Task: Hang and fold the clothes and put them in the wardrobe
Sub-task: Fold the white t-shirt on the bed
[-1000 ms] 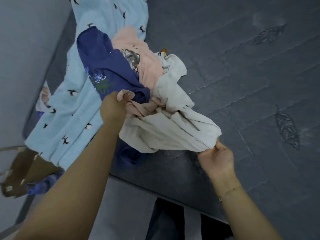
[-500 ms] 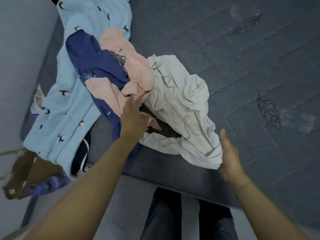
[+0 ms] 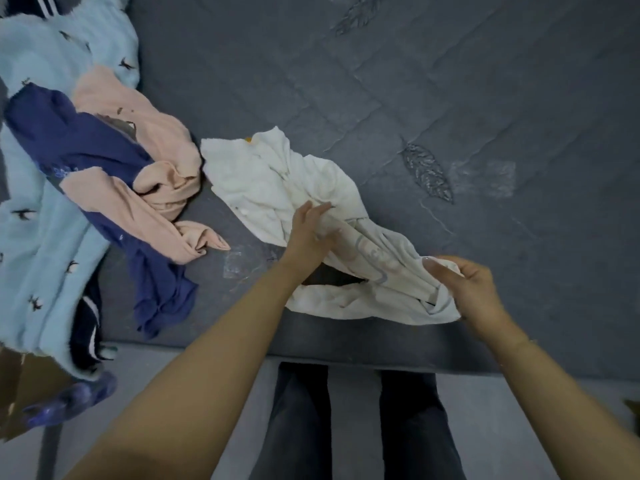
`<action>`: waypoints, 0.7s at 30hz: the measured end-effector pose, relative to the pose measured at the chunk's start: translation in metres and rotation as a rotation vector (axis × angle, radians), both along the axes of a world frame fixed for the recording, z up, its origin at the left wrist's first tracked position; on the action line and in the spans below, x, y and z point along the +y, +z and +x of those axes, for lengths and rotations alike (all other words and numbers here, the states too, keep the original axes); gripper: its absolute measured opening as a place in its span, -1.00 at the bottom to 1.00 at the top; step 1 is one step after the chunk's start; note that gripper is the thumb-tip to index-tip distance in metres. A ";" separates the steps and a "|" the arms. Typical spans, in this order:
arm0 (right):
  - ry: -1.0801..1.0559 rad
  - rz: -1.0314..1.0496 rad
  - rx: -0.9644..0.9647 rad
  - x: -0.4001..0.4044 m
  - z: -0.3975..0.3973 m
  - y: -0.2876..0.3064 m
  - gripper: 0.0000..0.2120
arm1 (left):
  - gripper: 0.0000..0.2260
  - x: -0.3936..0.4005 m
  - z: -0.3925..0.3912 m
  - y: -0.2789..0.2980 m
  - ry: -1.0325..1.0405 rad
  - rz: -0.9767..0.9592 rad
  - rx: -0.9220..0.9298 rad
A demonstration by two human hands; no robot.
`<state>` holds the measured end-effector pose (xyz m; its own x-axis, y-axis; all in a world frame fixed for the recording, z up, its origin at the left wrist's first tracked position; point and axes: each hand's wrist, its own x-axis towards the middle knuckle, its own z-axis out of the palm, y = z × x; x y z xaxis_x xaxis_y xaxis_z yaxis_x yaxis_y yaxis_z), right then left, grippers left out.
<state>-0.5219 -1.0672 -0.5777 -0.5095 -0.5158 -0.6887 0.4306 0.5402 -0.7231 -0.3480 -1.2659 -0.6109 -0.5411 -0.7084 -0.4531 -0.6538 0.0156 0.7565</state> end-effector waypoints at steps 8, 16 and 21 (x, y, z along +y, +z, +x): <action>0.360 0.180 0.196 0.116 -0.121 0.014 -0.93 | -0.72 0.136 -0.134 -0.022 -0.363 0.115 -0.218; 1.104 0.582 0.411 0.103 -0.158 -0.011 -0.68 | -0.78 0.153 -0.142 -0.018 0.043 0.111 -0.168; 1.015 0.331 0.593 0.046 -0.140 -0.032 -0.64 | -0.74 0.084 -0.111 -0.015 0.673 -0.140 -0.307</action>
